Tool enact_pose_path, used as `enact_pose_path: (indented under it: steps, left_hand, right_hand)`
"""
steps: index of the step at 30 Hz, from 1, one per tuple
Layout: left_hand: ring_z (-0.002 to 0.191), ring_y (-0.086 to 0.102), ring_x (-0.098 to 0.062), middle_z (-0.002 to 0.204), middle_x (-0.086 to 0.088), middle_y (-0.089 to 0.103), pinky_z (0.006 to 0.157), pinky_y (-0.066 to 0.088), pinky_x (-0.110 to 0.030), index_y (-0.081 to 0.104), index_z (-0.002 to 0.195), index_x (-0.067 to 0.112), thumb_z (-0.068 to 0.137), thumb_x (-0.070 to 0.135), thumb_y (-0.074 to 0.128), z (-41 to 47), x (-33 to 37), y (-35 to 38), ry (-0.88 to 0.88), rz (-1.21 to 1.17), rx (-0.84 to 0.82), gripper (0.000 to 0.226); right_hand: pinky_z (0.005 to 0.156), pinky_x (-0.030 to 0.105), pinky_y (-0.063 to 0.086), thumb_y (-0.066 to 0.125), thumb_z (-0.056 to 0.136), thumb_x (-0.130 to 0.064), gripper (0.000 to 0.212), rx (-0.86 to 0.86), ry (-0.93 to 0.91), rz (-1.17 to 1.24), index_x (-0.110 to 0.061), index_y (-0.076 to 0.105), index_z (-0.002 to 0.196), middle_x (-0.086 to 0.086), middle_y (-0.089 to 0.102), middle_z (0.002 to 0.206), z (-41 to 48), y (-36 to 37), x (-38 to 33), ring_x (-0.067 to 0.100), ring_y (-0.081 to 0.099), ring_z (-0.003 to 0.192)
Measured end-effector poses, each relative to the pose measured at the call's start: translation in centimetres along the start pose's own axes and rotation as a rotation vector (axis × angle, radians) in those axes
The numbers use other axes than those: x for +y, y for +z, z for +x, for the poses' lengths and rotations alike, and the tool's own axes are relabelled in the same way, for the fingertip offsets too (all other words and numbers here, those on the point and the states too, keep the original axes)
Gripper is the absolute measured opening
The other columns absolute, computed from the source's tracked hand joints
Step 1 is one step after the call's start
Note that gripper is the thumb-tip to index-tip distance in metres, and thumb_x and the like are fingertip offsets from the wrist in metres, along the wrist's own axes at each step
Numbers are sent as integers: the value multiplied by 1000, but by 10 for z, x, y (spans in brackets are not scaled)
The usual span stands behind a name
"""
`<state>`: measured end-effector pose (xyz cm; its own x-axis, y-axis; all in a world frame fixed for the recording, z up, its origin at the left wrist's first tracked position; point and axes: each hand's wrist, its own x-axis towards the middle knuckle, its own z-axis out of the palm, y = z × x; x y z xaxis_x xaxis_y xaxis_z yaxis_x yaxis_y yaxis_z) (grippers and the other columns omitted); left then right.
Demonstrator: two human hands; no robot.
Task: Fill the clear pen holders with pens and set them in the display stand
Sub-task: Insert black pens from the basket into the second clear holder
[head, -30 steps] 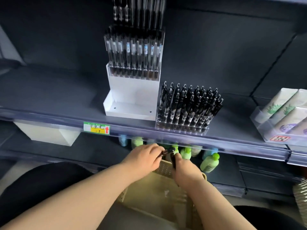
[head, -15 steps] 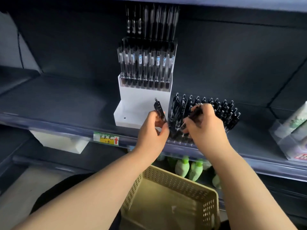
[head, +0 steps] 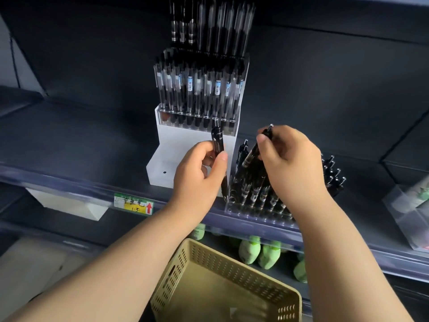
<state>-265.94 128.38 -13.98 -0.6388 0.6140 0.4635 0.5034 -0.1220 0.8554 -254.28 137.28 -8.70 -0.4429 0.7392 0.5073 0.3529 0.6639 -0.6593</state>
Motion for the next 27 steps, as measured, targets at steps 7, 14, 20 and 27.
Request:
enact_pose_path:
  steps: [7, 14, 20, 27]
  left_hand:
    - [83, 57, 1, 89, 20, 61, 71, 46, -12, 55, 97, 36, 89, 27, 57, 2, -2, 2, -22, -29, 20, 13]
    - [79, 57, 2, 86, 21, 62, 66, 42, -7, 56, 92, 33, 88, 23, 59, 4, -6, 5, -63, -49, 32, 11]
    - [80, 59, 1, 86, 17, 63, 67, 45, -11, 56, 94, 31, 88, 25, 60, 5, -5, 4, -39, 4, 38, 9]
    - [81, 59, 1, 87, 16, 62, 65, 44, -7, 57, 99, 24, 87, 26, 60, 5, -8, 6, -23, 56, 32, 13]
  right_hand:
    - [66, 7, 41, 63, 86, -22, 15, 29, -34, -4, -24, 65, 100, -25, 56, 75, 6, 2, 5, 0, 59, 77]
    - [76, 36, 50, 62, 86, -22, 16, 28, -83, -64, -24, 64, 102, -26, 53, 73, 10, 2, 5, 16, 60, 87]
    - [78, 42, 50, 60, 87, -23, 15, -52, -107, -148, -20, 67, 101, -9, 66, 84, 11, 7, 6, 21, 59, 88]
    - [77, 45, 49, 60, 87, -24, 12, -51, -129, -182, -19, 67, 95, -6, 65, 78, 10, 11, 3, 24, 57, 85]
